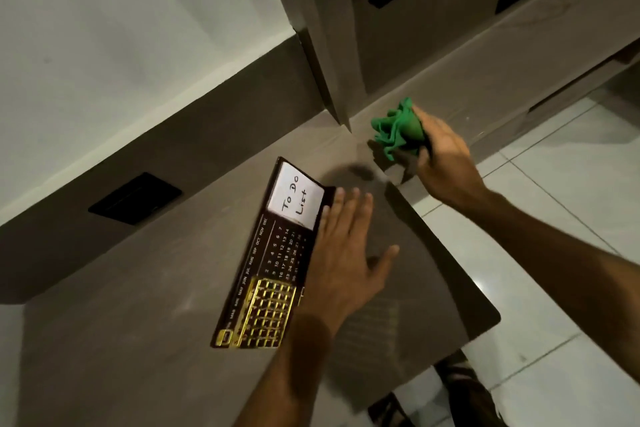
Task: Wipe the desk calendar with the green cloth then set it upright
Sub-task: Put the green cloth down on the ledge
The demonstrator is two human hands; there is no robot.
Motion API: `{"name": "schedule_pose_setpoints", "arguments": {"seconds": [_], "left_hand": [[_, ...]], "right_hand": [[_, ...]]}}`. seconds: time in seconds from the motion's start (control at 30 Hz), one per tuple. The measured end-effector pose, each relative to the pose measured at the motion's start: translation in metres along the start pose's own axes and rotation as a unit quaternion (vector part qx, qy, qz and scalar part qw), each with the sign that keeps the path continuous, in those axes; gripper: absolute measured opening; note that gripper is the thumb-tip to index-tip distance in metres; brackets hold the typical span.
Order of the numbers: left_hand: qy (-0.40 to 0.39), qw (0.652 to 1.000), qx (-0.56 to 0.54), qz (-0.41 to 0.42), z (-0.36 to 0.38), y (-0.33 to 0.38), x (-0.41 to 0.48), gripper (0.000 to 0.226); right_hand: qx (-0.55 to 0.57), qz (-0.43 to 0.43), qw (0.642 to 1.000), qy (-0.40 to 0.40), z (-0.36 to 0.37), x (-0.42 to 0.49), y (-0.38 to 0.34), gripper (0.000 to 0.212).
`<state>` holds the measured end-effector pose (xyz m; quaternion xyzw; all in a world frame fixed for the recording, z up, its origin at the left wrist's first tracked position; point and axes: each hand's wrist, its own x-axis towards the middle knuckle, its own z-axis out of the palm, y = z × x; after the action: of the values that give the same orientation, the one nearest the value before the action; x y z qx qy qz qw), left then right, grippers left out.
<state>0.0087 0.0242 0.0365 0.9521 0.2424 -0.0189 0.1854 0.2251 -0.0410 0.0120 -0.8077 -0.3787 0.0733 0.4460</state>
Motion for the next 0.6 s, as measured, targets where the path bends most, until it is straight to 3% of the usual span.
{"name": "schedule_pose_setpoints", "arguments": {"seconds": [0.13, 0.27, 0.4, 0.53, 0.6], "left_hand": [[-0.061, 0.997, 0.053, -0.007, 0.047, -0.014, 0.012, 0.09], [-0.04, 0.995, 0.092, -0.001, 0.064, -0.019, 0.012, 0.091], [-0.044, 0.994, 0.102, -0.003, 0.063, -0.018, 0.013, 0.092], [-0.047, 0.994, 0.101, 0.001, 0.064, -0.017, 0.012, 0.09], [-0.052, 0.993, 0.103, -0.001, 0.063, -0.017, 0.012, 0.089]], "right_hand": [[-0.142, -0.058, 0.987, -0.049, 0.033, 0.031, 0.043, 0.071], [-0.314, -0.085, 0.932, -0.159, 0.055, 0.046, 0.067, 0.077], [-0.309, -0.134, 0.919, -0.205, 0.06, 0.035, 0.083, 0.074], [-0.3, -0.132, 0.912, -0.246, 0.051, 0.037, 0.079, 0.084], [-0.264, -0.112, 0.927, -0.241, 0.045, 0.039, 0.067, 0.081]]}}
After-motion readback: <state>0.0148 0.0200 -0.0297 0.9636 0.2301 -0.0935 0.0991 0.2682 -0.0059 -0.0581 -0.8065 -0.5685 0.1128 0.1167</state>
